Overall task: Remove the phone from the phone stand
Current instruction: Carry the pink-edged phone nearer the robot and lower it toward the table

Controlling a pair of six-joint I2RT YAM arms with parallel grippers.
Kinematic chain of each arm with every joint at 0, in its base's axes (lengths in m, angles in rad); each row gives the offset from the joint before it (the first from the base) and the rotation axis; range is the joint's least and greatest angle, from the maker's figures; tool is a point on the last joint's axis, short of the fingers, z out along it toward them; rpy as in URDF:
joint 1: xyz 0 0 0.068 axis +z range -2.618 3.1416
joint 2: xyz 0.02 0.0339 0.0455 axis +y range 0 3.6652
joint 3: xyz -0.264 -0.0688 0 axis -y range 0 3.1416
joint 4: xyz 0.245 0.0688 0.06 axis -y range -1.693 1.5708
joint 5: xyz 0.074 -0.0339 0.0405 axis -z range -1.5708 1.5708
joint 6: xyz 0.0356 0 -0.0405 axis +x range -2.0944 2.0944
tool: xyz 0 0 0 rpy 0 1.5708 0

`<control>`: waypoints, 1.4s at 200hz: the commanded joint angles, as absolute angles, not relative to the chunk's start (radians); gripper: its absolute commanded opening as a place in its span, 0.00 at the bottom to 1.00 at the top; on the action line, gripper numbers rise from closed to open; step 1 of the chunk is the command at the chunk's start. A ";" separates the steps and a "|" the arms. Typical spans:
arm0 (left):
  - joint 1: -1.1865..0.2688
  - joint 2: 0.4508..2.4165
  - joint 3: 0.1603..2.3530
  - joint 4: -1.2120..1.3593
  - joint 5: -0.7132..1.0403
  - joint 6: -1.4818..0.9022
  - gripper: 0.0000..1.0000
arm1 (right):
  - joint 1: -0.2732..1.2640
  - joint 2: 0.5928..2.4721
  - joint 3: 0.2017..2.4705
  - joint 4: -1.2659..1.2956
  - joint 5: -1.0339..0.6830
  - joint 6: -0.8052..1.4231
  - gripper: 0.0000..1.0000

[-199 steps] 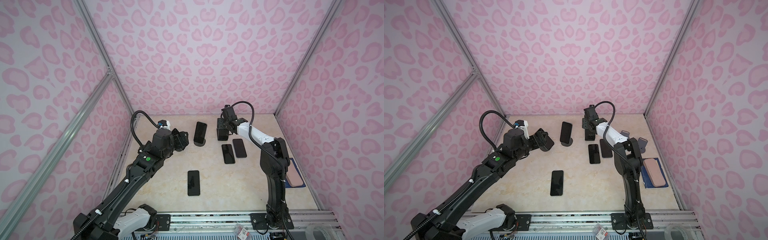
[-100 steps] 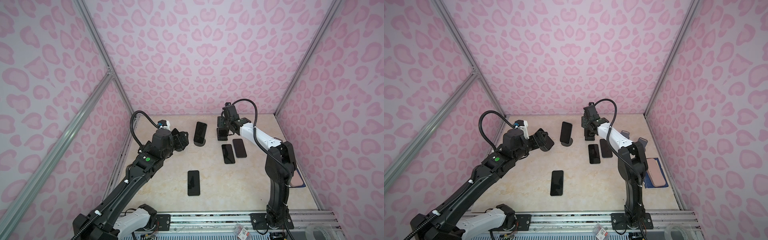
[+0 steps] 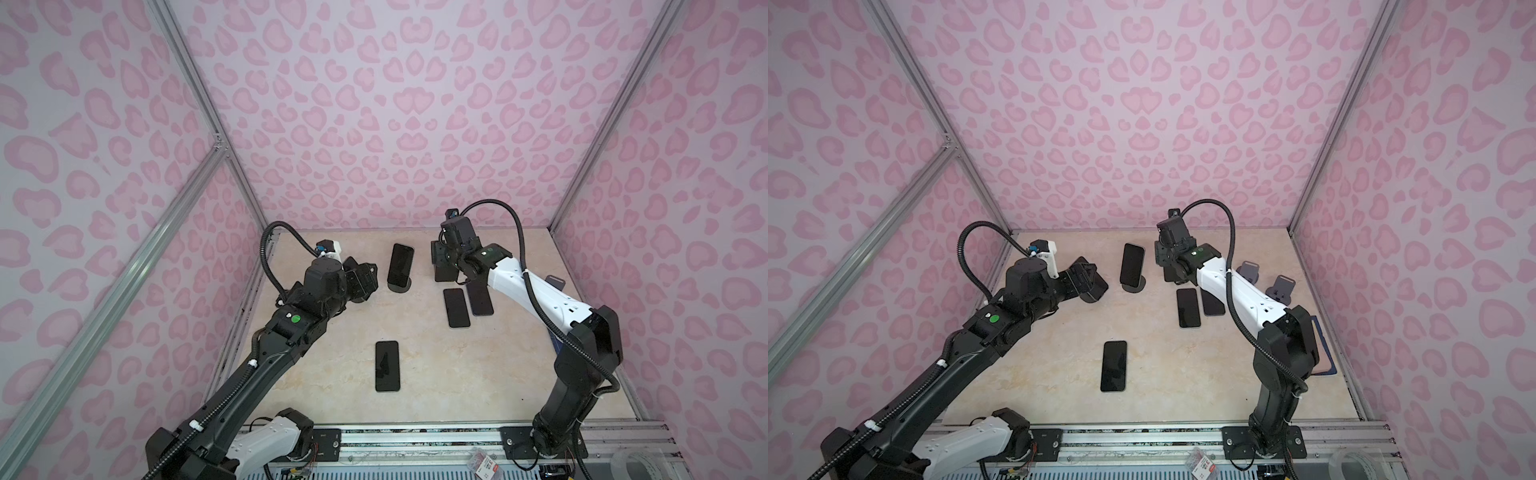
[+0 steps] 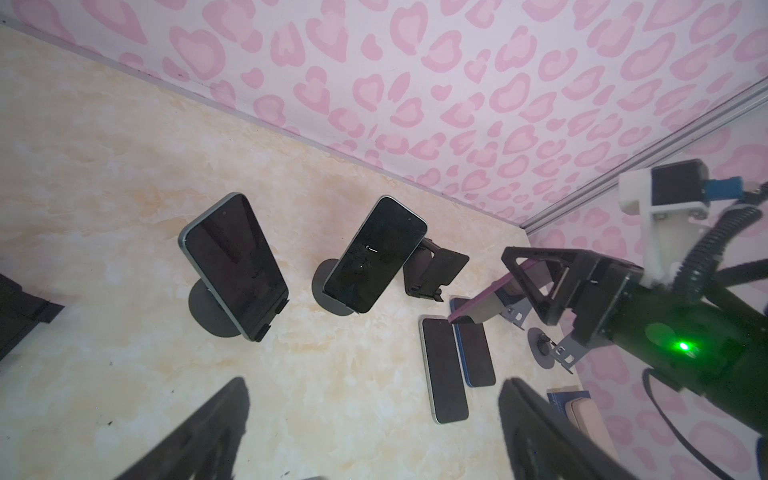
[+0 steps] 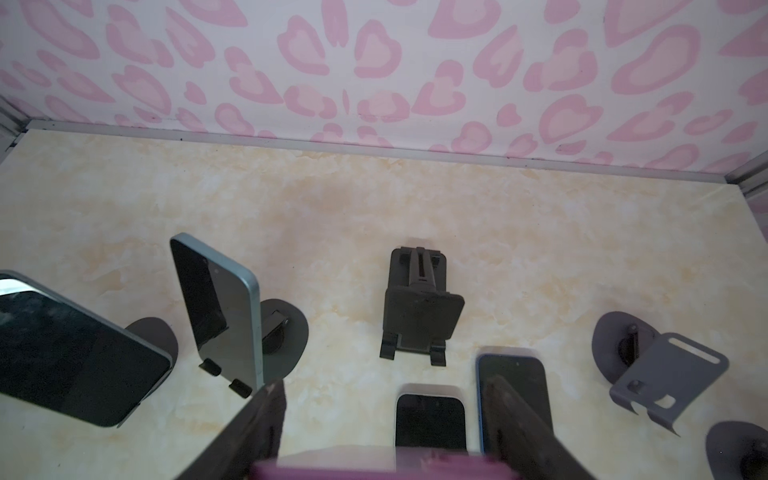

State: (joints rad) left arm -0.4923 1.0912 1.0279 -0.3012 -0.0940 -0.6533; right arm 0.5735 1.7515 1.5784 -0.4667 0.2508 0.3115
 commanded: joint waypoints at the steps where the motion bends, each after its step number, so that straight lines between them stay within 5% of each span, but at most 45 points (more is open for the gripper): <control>1: -0.492 1.105 1.027 -0.270 -0.052 -0.663 0.97 | 0.598 1.711 1.535 -0.472 0.297 0.331 0.66; 151: -0.515 1.177 1.038 -0.257 0.064 -0.658 0.93 | 0.771 1.592 1.342 -0.533 0.331 0.449 0.65; 280: -0.518 1.174 1.044 -0.264 0.064 -0.660 0.92 | 0.840 1.669 1.228 -0.501 0.024 0.616 0.64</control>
State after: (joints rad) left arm -0.5182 1.1847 1.0359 -0.2901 0.0628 -0.6609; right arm 0.8360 1.6623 1.2446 -0.5438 0.1123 0.5690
